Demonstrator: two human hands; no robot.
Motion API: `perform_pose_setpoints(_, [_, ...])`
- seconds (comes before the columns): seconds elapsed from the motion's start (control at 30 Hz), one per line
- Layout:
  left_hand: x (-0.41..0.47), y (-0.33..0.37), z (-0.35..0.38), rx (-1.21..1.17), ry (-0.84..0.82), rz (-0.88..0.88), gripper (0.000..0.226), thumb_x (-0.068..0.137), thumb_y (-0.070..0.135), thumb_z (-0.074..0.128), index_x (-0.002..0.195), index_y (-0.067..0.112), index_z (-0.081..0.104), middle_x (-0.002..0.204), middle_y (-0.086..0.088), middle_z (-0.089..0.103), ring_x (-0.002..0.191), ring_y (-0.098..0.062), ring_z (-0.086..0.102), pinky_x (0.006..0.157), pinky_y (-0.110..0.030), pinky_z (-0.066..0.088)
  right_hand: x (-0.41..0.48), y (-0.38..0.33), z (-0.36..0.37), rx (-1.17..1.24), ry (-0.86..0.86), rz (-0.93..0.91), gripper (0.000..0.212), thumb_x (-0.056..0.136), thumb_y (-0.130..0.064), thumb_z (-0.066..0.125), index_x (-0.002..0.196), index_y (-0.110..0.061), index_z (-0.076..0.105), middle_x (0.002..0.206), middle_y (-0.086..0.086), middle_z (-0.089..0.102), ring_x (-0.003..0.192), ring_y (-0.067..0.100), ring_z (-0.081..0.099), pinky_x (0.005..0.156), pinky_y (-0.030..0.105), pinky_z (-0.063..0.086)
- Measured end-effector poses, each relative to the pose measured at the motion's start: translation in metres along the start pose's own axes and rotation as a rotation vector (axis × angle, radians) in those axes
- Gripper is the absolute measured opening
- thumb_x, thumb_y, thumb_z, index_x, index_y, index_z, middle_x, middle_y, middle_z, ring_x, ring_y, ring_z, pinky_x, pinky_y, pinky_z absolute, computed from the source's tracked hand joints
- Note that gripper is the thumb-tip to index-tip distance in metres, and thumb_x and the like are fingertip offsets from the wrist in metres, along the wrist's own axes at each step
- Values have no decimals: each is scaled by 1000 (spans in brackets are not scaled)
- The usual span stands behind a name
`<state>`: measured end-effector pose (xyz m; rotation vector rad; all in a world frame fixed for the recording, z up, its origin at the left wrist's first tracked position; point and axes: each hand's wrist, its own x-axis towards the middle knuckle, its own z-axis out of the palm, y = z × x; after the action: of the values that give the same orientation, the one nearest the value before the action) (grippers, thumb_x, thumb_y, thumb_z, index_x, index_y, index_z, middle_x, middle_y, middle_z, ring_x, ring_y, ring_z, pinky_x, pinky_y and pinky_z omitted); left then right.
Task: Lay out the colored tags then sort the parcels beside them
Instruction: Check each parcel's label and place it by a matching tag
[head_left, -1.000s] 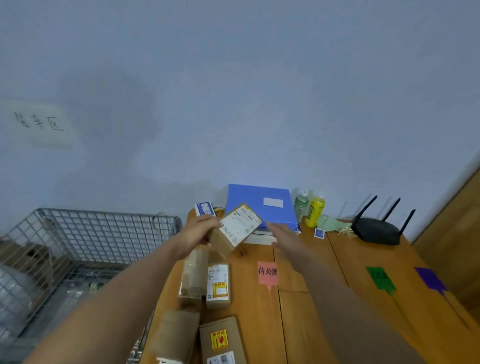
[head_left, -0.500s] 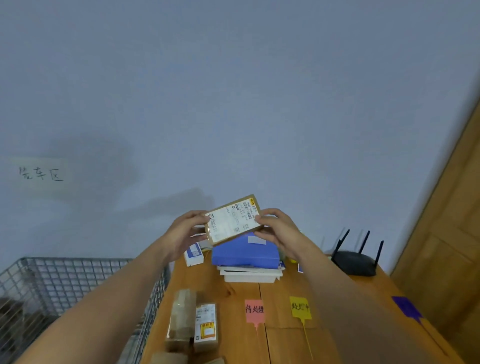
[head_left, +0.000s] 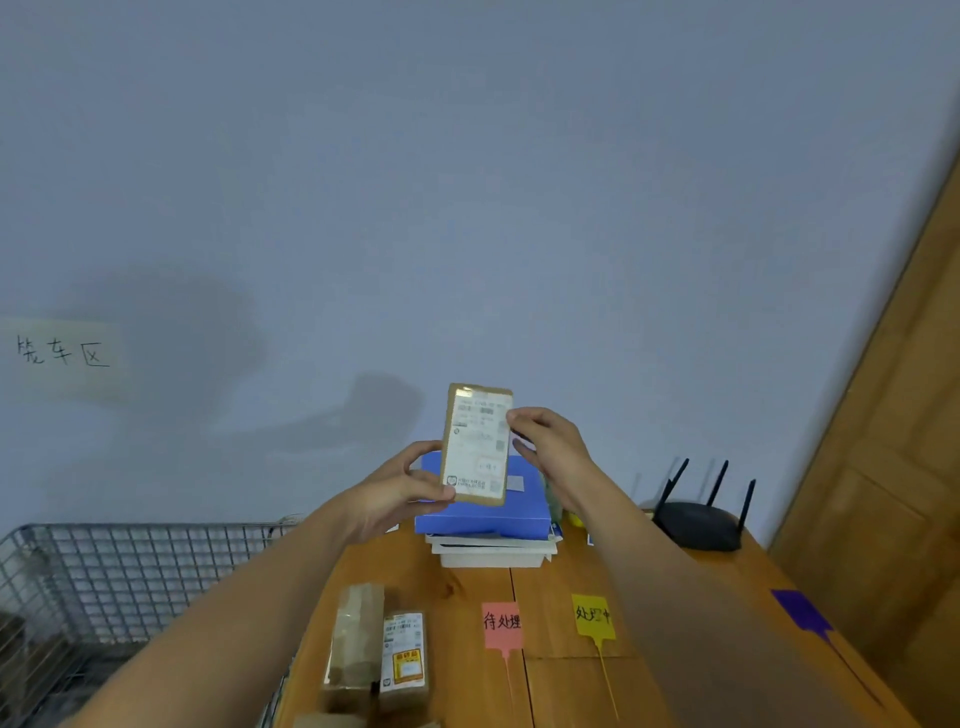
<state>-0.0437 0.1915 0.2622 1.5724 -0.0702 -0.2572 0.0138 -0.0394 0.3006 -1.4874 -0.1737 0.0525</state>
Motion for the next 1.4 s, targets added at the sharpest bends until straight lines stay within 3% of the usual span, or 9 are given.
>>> perform_pose_setpoints(0.17, [6,-4,8,-86,59,66,75,85,0,79,138,37,40,117,-18,75,115,-31,71,108,-48,51,-7,15,-4,-110,-155,24,34,92,-25,69,125,-30,66,121,-6,73,115,15,68,95,45,58])
perform_pose_setpoints(0.43, [26,-6,29,101,149,131,69,84,10,82,138,35,48,125,-4,64,116,-24,65,95,-38,59,-18,27,-15,-242,74,-53,24,94,-7,66,116,-17,62,121,-2,66,113,23,66,84,39,63])
perform_pose_setpoints(0.57, [43,-13,58,189,166,163,63,85,7,80,142,19,57,125,-2,66,114,-19,65,93,-31,58,-23,34,-41,-294,153,-71,27,95,-8,65,121,-16,64,119,-4,66,102,15,67,77,30,63])
perform_pose_setpoints(0.7, [55,-25,105,114,189,131,55,86,0,77,137,13,61,122,-3,71,110,-21,69,86,-28,62,-23,47,-89,-361,156,-80,27,93,-12,69,117,-23,68,118,-6,71,107,17,69,87,42,62])
perform_pose_setpoints(0.83, [75,-39,174,13,306,115,56,84,-5,76,133,17,59,117,-8,71,106,-23,70,77,-29,62,-26,61,-153,-438,186,-94,22,93,-17,69,106,-33,63,109,-13,67,105,16,68,86,42,62])
perform_pose_setpoints(0.93, [91,-63,228,-22,360,73,53,86,-8,72,134,12,60,115,-11,69,99,-23,70,72,-28,62,-26,84,-206,-443,159,-34,21,94,-14,66,111,-27,66,108,-10,68,104,17,69,88,43,60])
perform_pose_setpoints(1.03, [99,-101,277,-38,404,-2,52,89,-8,67,136,11,61,115,-10,68,102,-24,70,81,-35,63,-30,121,-251,-454,97,54,28,92,-11,66,118,-20,69,113,-5,72,104,16,69,91,43,59])
perform_pose_setpoints(1.13, [99,-146,318,-59,407,-86,43,93,-7,60,129,17,62,113,-5,71,101,-19,71,72,-25,62,-43,166,-285,-483,30,170,33,91,-6,65,123,-15,67,120,1,71,108,18,68,91,38,58])
perform_pose_setpoints(1.4, [114,-261,349,-94,536,-330,47,92,-13,59,134,7,58,110,-11,69,97,-27,70,79,-39,63,-65,299,-316,-475,-63,408,30,83,-11,64,105,-31,67,107,-10,74,98,13,72,85,44,61])
